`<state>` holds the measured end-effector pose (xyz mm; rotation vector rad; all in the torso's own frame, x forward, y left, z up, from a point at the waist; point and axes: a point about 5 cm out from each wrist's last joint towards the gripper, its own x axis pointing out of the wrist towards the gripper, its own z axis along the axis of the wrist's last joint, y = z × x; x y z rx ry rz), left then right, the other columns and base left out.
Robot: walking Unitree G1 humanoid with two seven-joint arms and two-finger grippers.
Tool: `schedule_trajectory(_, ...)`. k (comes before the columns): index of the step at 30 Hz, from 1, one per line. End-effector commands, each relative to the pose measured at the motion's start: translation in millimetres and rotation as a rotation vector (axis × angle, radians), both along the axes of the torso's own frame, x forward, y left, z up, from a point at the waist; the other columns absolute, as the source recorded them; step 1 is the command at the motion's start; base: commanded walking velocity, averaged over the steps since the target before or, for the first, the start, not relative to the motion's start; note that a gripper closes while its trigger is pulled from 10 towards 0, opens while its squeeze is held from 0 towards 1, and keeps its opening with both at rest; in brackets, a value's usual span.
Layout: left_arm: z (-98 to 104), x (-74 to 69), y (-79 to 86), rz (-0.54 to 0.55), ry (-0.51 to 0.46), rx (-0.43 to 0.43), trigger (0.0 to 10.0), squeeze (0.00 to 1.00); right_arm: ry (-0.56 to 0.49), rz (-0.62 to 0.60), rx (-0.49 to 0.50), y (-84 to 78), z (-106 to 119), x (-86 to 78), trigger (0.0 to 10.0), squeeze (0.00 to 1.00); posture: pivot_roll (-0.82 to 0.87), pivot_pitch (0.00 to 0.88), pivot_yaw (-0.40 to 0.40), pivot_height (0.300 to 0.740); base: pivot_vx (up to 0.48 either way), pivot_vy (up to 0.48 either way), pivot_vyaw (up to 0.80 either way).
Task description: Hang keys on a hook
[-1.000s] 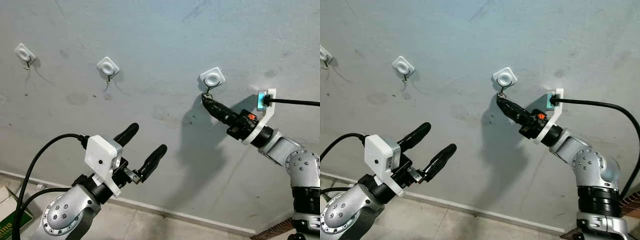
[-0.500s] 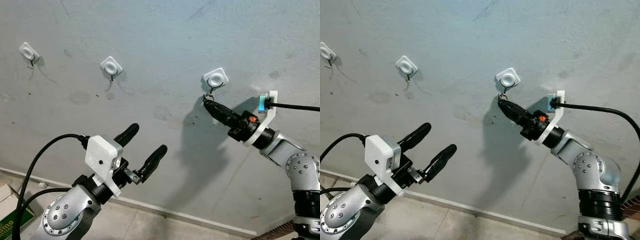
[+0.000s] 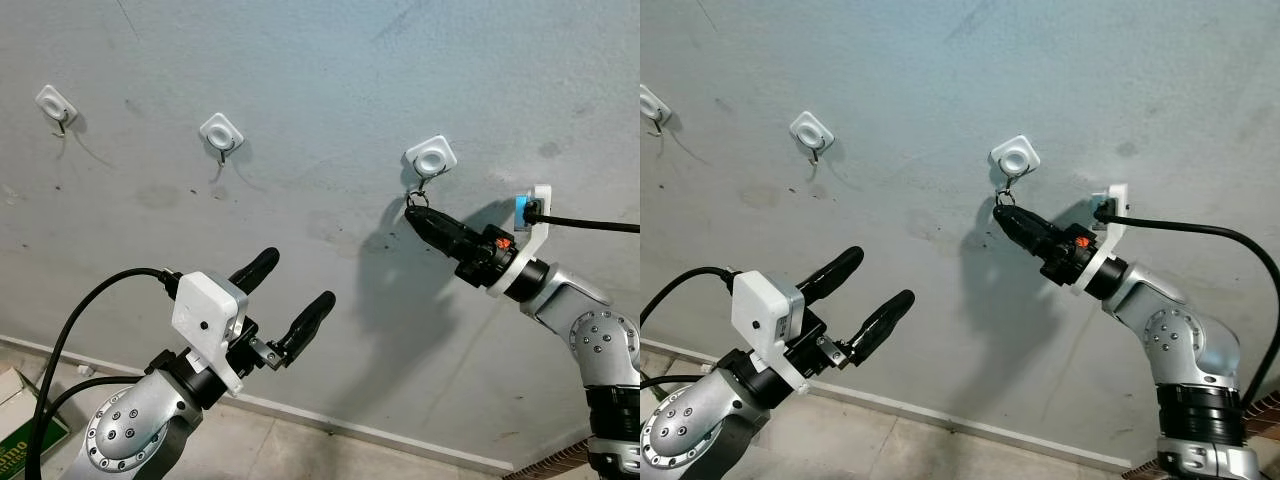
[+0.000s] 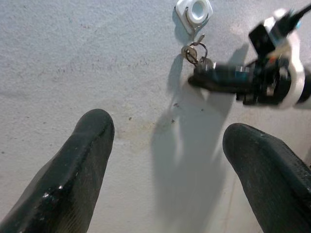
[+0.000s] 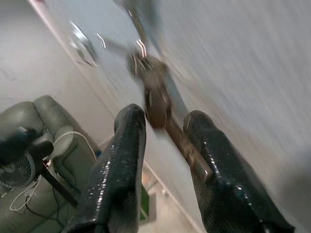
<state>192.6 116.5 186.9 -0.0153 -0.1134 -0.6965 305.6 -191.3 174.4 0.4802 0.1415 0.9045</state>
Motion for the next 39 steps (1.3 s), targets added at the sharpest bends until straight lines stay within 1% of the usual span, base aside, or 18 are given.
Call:
schedule_trajectory(1,-2.5,1.2,0.3,0.000,0.005,0.014,10.0,0.00,0.015,-0.001,-0.024,-1.9,-3.2,-0.3,10.0,1.00,0.05,0.034,0.017,0.740,0.000,0.000,0.00)
schedule_trajectory(7,-2.9,1.1,0.2,0.001,0.005,0.015,10.0,0.00,0.010,-0.001,-0.031,-1.7,-3.4,-0.3,10.0,1.00,0.05,0.034,0.017,0.740,0.000,0.000,0.00)
schedule_trajectory(10,-2.8,1.4,0.5,0.002,0.003,0.015,10.0,0.00,-0.017,-0.041,-0.077,-2.9,-2.9,2.1,10.0,1.00,0.05,0.034,0.014,0.740,0.000,0.000,0.00)
schedule_trajectory(11,-2.8,1.4,0.5,0.002,0.003,0.015,10.0,0.00,-0.017,-0.041,-0.077,-2.9,-2.9,2.1,10.0,1.00,0.05,0.034,0.014,0.740,0.000,0.000,0.00)
schedule_trajectory(12,-2.7,1.5,0.7,0.004,0.003,0.014,10.0,0.00,-0.033,-0.055,-0.105,-2.5,-2.3,2.5,10.0,1.00,0.05,0.035,0.015,0.740,0.000,0.000,0.00)
schedule_trajectory(13,-2.7,1.5,0.7,0.004,0.003,0.014,10.0,0.00,-0.033,-0.055,-0.105,-2.5,-2.3,2.5,10.0,1.00,0.05,0.035,0.015,0.740,0.000,0.000,0.00)
schedule_trajectory(17,-2.8,2.0,-0.2,0.000,0.003,0.010,10.0,0.00,-0.054,-0.035,-0.143,1.2,-2.3,-4.6,10.0,1.00,0.05,0.035,0.015,0.740,0.000,0.000,0.00)
schedule_trajectory(20,-2.9,2.7,-0.6,-0.001,0.003,0.010,10.0,0.00,-0.056,-0.037,-0.152,1.5,-3.2,-6.4,10.0,1.00,0.04,0.033,0.016,0.740,0.000,0.000,0.00)
schedule_trajectory(24,-3.0,4.1,-1.2,-0.002,0.000,0.009,10.0,0.00,-0.074,-0.036,-0.177,2.9,-3.4,-12.9,10.0,1.00,0.04,0.030,0.016,0.740,0.000,0.000,0.00)
schedule_trajectory(26,-3.5,5.0,-2.4,-0.005,-0.002,0.005,10.0,0.00,-0.078,-0.011,-0.185,4.5,-4.6,-21.2,10.0,1.00,0.03,0.027,0.016,0.740,0.000,0.000,0.00)
schedule_trajectory(29,-3.8,5.4,-3.1,-0.005,-0.003,0.004,10.0,0.00,-0.077,-0.003,-0.190,4.5,-6.6,-24.2,10.0,1.00,0.03,0.025,0.015,0.740,0.000,0.000,0.00)
schedule_trajectory(31,-3.9,6.0,-3.3,-0.004,-0.004,0.002,10.0,0.00,-0.077,0.016,-0.175,6.0,-5.6,-27.2,10.0,1.00,0.02,0.023,0.015,0.740,0.000,0.000,0.00)
schedule_trajectory(32,-4.0,6.6,-3.2,-0.003,-0.005,0.001,10.0,0.00,-0.075,0.049,-0.155,8.5,-3.4,-31.2,10.0,1.00,0.02,0.023,0.015,0.740,0.000,0.000,0.00)
schedule_trajectory(33,-4.0,6.6,-3.2,-0.003,-0.005,0.001,10.0,0.00,-0.075,0.049,-0.155,8.5,-3.4,-31.2,10.0,1.00,0.02,0.023,0.015,0.740,0.000,0.000,0.00)
schedule_trajectory(35,-4.1,7.0,-3.0,-0.001,-0.006,0.001,10.0,0.00,-0.072,0.114,-0.145,12.6,-0.5,-40.5,10.0,1.00,0.02,0.023,0.015,0.740,0.000,0.000,0.00)
schedule_trajectory(37,-4.1,7.2,-2.6,0.000,-0.006,0.002,10.0,0.00,-0.069,0.138,-0.151,13.6,0.0,-46.5,10.0,1.00,0.02,0.023,0.016,0.740,0.000,0.000,0.00)
schedule_trajectory(39,-4.4,8.2,-1.8,0.004,-0.006,0.005,10.0,0.00,-0.063,0.160,-0.176,12.7,-0.3,-55.8,10.0,1.00,0.01,0.027,0.020,0.740,0.000,0.000,0.00)
